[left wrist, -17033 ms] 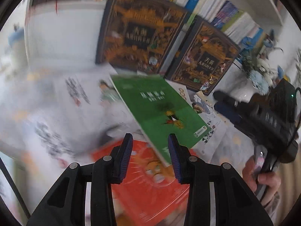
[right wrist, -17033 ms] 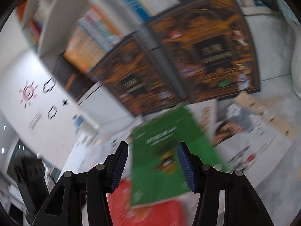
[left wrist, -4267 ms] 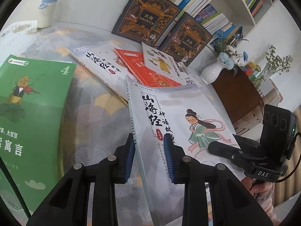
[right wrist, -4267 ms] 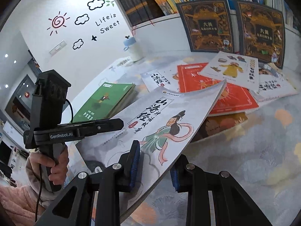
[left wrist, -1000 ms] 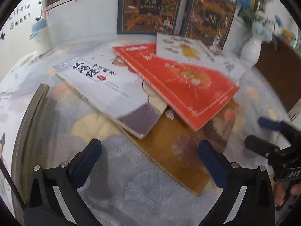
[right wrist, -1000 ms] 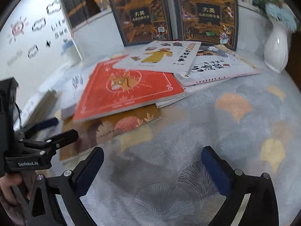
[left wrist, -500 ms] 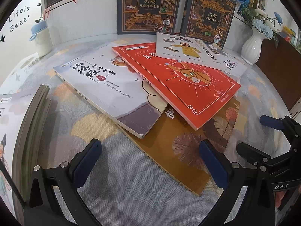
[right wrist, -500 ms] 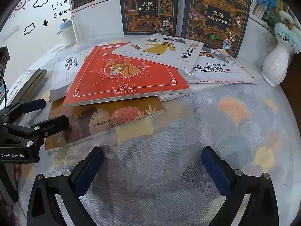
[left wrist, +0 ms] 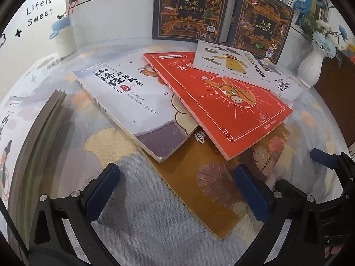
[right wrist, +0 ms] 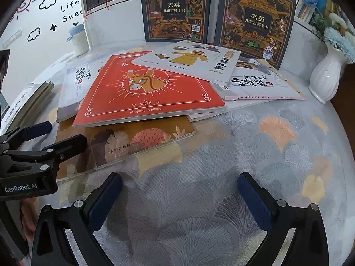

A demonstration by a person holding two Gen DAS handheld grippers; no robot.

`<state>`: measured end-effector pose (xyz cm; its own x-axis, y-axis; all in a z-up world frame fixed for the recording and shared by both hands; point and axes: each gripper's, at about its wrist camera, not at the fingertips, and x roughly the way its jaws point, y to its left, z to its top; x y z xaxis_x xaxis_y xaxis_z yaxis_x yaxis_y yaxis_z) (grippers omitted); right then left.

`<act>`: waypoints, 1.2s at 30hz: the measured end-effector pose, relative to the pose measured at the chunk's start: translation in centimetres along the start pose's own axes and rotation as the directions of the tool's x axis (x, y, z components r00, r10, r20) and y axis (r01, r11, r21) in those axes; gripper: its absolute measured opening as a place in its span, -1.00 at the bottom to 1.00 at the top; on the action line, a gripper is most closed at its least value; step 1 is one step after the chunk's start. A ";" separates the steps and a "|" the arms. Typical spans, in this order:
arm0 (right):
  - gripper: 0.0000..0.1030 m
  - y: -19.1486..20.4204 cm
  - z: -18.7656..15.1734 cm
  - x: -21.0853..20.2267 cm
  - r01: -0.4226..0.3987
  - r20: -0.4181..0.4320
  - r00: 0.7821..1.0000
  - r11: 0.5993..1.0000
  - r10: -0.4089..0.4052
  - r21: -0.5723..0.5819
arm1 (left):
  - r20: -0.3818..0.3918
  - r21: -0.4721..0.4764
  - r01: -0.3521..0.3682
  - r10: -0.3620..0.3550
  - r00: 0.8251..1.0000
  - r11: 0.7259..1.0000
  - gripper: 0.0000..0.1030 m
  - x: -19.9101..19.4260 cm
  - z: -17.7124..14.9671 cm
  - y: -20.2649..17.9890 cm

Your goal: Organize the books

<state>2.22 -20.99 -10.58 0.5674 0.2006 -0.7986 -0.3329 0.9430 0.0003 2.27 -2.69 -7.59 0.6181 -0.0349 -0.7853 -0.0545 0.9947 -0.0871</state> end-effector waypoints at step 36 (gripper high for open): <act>0.74 -3.2 0.6 -1.6 -0.277 0.077 0.959 0.960 0.273 0.049 | -0.021 0.043 -0.038 0.039 0.999 0.998 0.89 -0.7 0.7 0.5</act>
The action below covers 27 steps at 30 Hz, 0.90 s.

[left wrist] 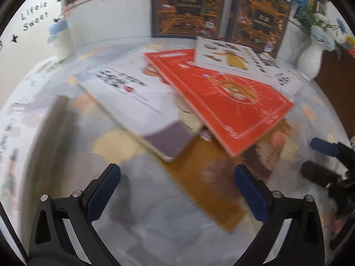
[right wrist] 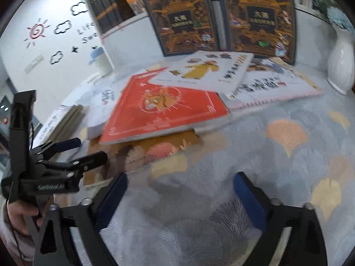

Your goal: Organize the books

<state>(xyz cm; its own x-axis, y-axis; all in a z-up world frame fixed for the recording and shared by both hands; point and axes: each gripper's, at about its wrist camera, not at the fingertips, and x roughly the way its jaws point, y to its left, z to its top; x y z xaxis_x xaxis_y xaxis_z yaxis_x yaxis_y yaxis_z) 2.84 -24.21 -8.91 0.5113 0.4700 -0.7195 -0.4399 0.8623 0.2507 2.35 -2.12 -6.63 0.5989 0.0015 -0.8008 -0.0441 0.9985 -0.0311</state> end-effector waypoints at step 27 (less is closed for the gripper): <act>0.83 -1.8 6.9 4.0 -0.289 -0.109 0.946 0.947 0.305 0.141 | -0.078 0.052 0.191 -0.186 0.979 0.980 0.60 0.8 4.0 -2.2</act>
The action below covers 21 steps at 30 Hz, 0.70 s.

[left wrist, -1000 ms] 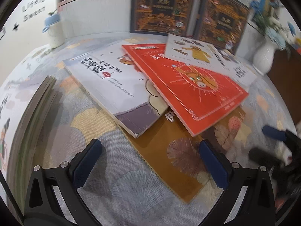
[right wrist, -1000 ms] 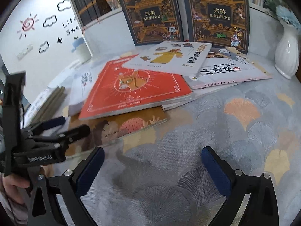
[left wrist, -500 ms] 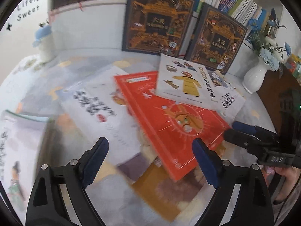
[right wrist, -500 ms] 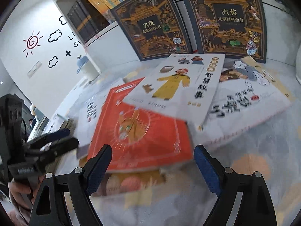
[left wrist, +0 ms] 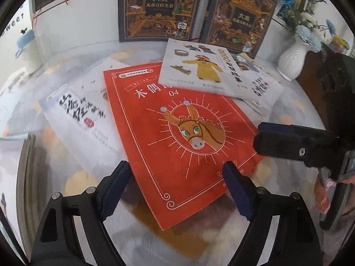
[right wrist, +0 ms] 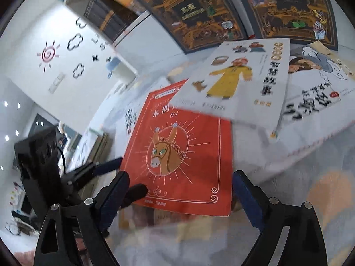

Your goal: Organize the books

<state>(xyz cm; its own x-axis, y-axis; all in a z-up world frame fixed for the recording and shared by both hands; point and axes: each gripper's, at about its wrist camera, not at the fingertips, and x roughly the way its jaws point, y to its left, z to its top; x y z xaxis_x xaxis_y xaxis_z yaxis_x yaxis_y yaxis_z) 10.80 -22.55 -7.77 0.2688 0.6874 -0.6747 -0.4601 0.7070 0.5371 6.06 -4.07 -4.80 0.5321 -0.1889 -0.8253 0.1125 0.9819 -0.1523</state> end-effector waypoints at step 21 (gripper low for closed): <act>0.29 2.5 -11.0 -1.4 -0.229 -0.136 0.962 0.971 0.237 0.072 | -0.079 -0.042 0.141 -0.144 0.986 0.989 -0.27 -5.1 -9.1 4.5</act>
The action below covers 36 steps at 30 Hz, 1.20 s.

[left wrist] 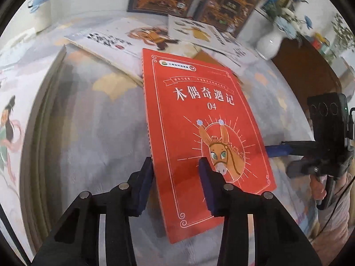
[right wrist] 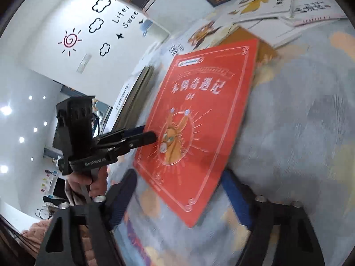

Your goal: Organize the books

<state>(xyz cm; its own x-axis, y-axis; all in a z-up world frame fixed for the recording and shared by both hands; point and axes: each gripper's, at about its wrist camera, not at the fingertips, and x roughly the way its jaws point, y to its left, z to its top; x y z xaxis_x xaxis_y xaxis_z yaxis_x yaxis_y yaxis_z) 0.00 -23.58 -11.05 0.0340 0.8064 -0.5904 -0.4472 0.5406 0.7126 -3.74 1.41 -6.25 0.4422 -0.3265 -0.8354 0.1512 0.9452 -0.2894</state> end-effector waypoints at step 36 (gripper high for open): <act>-0.68 1.2 1.8 -0.3 0.147 0.067 0.987 0.989 -0.145 -0.029 | 0.069 -0.150 0.003 0.008 0.998 0.989 -0.37 -0.7 1.6 2.8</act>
<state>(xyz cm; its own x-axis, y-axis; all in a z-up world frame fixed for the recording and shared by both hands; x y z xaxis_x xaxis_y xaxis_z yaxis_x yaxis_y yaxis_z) 1.05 -22.77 -9.34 0.1586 0.7340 -0.6603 -0.4634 0.6459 0.6067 -2.22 4.26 -5.73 0.5034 -0.3183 -0.8033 0.0185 0.9334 -0.3583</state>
